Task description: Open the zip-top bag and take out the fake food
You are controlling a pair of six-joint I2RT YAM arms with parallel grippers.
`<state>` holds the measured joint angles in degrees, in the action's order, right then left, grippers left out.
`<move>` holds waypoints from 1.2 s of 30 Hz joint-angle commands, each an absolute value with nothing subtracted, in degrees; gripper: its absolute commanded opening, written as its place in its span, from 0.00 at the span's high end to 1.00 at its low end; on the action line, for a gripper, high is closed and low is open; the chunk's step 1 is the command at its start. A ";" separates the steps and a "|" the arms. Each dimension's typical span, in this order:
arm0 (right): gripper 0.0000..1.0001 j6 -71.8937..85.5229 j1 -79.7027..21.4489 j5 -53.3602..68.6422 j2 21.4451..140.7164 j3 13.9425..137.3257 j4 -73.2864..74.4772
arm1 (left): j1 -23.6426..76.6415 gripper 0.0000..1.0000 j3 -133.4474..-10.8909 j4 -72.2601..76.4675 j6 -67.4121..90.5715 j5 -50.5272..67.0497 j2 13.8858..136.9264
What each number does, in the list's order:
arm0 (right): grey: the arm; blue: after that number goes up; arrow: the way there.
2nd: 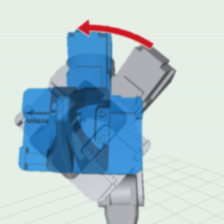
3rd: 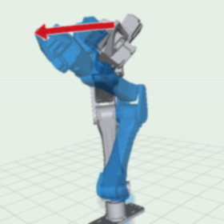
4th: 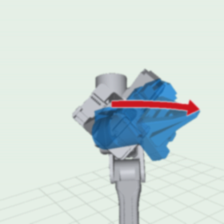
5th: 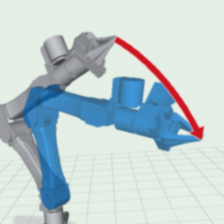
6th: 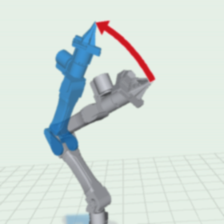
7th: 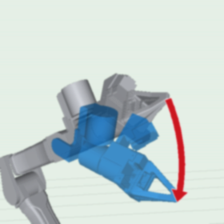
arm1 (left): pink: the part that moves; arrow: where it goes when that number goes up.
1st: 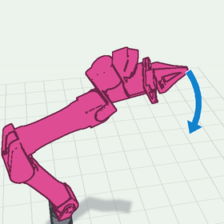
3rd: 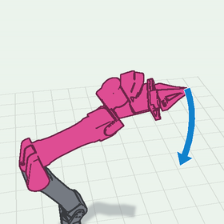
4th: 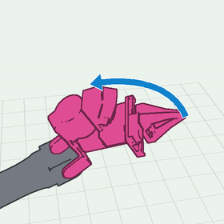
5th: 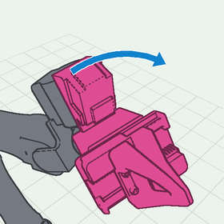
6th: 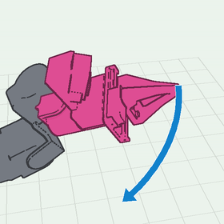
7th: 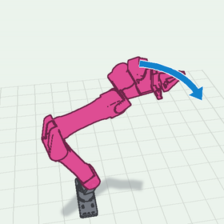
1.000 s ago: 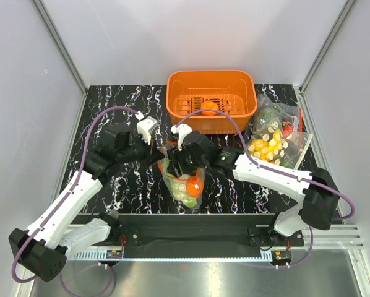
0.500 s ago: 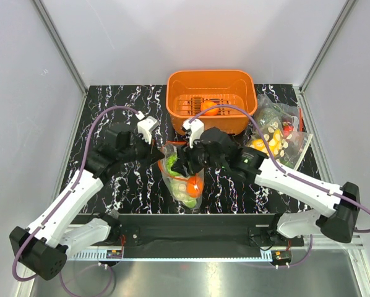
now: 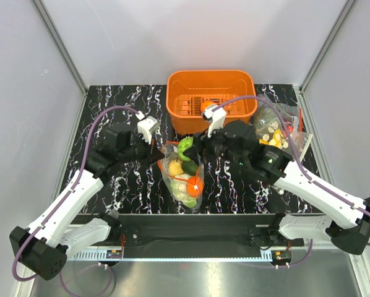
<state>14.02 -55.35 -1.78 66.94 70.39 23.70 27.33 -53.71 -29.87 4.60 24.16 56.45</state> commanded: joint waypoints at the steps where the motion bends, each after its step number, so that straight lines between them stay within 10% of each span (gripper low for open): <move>1: 1.00 10.82 -50.90 -5.01 64.95 74.88 27.93 | 27.51 1.00 -54.41 -27.16 5.10 24.26 56.16; 36: 0.96 -4.13 -9.32 2.90 103.78 103.27 29.97 | 27.51 1.00 -54.32 -26.81 4.92 25.49 55.63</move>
<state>-2.76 -9.43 1.65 102.10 98.91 31.73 27.33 -53.71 -29.85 4.60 24.25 56.42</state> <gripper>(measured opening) 0.655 0.012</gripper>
